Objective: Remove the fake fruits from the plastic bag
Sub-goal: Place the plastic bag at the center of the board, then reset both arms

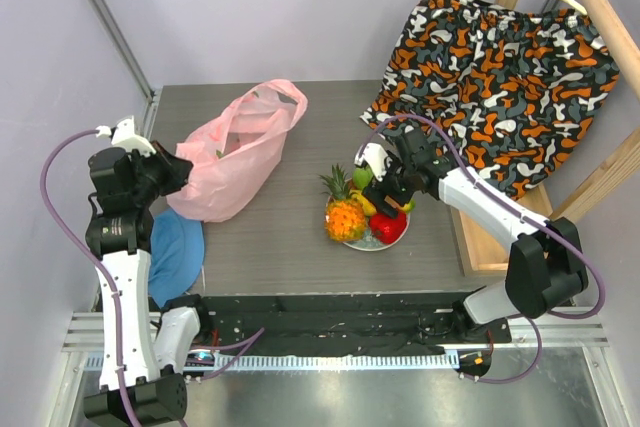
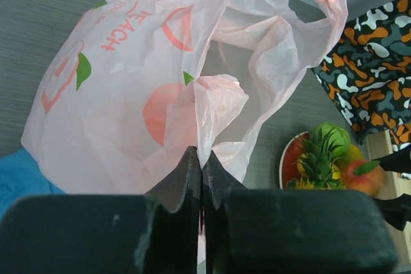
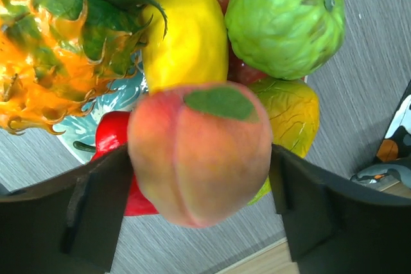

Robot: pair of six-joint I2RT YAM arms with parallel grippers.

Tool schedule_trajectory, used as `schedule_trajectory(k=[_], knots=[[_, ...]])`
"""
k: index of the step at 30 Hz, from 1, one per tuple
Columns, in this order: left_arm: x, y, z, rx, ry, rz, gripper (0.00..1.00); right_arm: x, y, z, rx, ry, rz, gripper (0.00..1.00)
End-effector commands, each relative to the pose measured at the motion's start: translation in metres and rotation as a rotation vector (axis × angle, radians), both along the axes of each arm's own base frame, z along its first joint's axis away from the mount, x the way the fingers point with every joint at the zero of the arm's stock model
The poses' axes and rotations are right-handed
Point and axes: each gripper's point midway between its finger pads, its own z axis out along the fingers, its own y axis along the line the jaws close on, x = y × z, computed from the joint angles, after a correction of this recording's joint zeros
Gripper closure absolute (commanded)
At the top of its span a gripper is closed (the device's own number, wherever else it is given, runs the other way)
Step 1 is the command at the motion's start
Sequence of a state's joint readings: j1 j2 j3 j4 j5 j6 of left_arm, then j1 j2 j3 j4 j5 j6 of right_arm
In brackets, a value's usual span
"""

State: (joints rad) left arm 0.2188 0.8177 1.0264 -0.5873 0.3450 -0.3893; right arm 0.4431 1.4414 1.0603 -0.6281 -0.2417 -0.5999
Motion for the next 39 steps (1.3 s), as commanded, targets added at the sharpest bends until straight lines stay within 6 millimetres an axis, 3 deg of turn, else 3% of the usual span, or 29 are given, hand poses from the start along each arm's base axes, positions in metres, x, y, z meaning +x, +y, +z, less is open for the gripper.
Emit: schedule_trajectory(k=[1,5,8,9,11,12,17,19,22,26,31,35,39], knots=[[0.002,-0.009,0.016,-0.023,-0.058,-0.052,0.87,0.007,0.008,0.018,0.067,-0.041,-0.03,0.05],[0.003,-0.015,0.021,-0.032,-0.075,-0.094,0.71,0.007,0.01,0.049,0.113,-0.09,-0.045,0.01],[0.006,-0.018,0.025,-0.035,-0.087,-0.115,0.47,0.007,0.009,0.081,0.145,-0.139,-0.071,0.0],[0.007,-0.018,0.027,-0.033,-0.09,-0.118,0.35,0.01,0.009,0.093,0.164,-0.151,-0.11,0.0],[0.008,-0.018,0.031,-0.02,-0.103,-0.126,0.23,0.014,0.001,0.108,0.164,-0.189,-0.181,0.01],[0.008,-0.017,0.036,-0.008,-0.116,-0.13,0.01,0.017,-0.001,0.117,0.184,-0.197,-0.238,0.0],[0.008,-0.013,0.058,0.07,-0.177,-0.136,0.0,0.032,-0.035,0.136,0.154,-0.277,-0.535,0.0],[0.006,-0.01,0.072,0.117,-0.212,-0.127,0.0,0.03,-0.051,0.143,0.136,-0.325,-0.601,0.0],[0.002,0.006,0.077,0.223,-0.221,-0.073,0.0,0.022,-0.075,0.141,0.097,-0.39,-0.687,0.0],[-0.004,0.028,0.052,0.33,-0.142,0.003,0.0,0.01,-0.09,0.122,0.048,-0.383,-0.735,0.0],[-0.015,0.053,0.011,0.364,-0.013,0.122,0.0,0.004,-0.087,0.11,0.064,-0.351,-0.72,0.0],[-0.024,0.053,-0.019,0.335,0.083,0.127,0.0,0.007,-0.089,0.11,0.072,-0.368,-0.733,0.0],[-0.027,0.047,-0.03,0.314,0.111,0.117,0.0,0.009,-0.094,0.111,0.096,-0.383,-0.753,0.0]])
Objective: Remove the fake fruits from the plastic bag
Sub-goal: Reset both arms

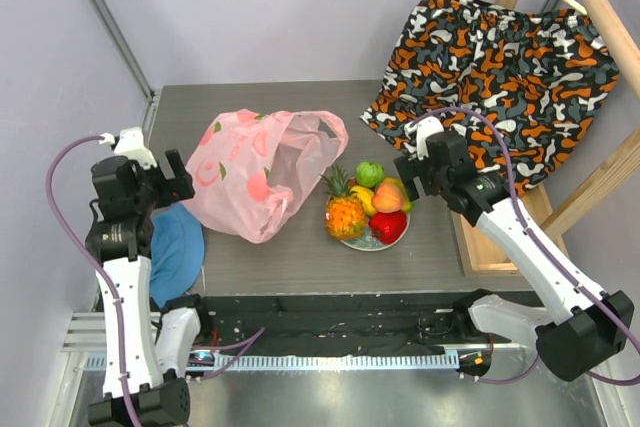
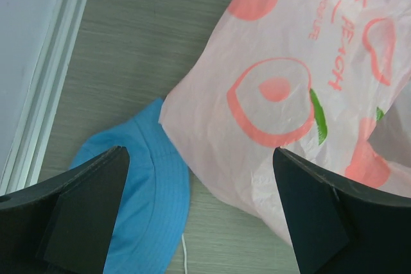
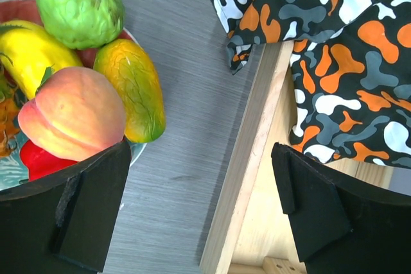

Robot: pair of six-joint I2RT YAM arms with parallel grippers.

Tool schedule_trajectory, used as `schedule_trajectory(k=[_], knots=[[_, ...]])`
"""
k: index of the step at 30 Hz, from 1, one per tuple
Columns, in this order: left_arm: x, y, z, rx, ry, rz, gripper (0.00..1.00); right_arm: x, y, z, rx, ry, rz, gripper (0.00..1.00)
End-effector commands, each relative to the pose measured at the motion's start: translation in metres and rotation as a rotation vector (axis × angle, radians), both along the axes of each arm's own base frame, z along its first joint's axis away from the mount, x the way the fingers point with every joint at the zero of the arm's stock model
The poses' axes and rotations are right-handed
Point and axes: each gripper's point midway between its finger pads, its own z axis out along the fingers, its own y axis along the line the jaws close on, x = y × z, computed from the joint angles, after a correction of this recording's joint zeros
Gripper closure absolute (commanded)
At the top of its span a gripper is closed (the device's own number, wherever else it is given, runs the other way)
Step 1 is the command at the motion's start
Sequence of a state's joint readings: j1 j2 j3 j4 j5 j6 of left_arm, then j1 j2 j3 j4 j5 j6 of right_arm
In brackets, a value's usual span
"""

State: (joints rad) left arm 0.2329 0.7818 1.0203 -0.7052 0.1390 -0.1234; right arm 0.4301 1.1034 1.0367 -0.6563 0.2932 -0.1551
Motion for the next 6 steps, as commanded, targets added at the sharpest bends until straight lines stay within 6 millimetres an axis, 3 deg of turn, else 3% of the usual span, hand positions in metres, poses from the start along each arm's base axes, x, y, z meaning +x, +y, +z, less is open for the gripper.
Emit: schedule_trajectory(k=[1,6], knots=[[-0.006,-0.0018,-0.0083,-0.007,0.016,0.02,0.0,0.0086,-0.0074,0.0175,0.058,-0.094,-0.052,0.0],[-0.0035,-0.0055,-0.0154,-0.037,0.001,0.019,0.0,0.0064,-0.0124,0.0123,0.075,-0.065,-0.067,0.0]])
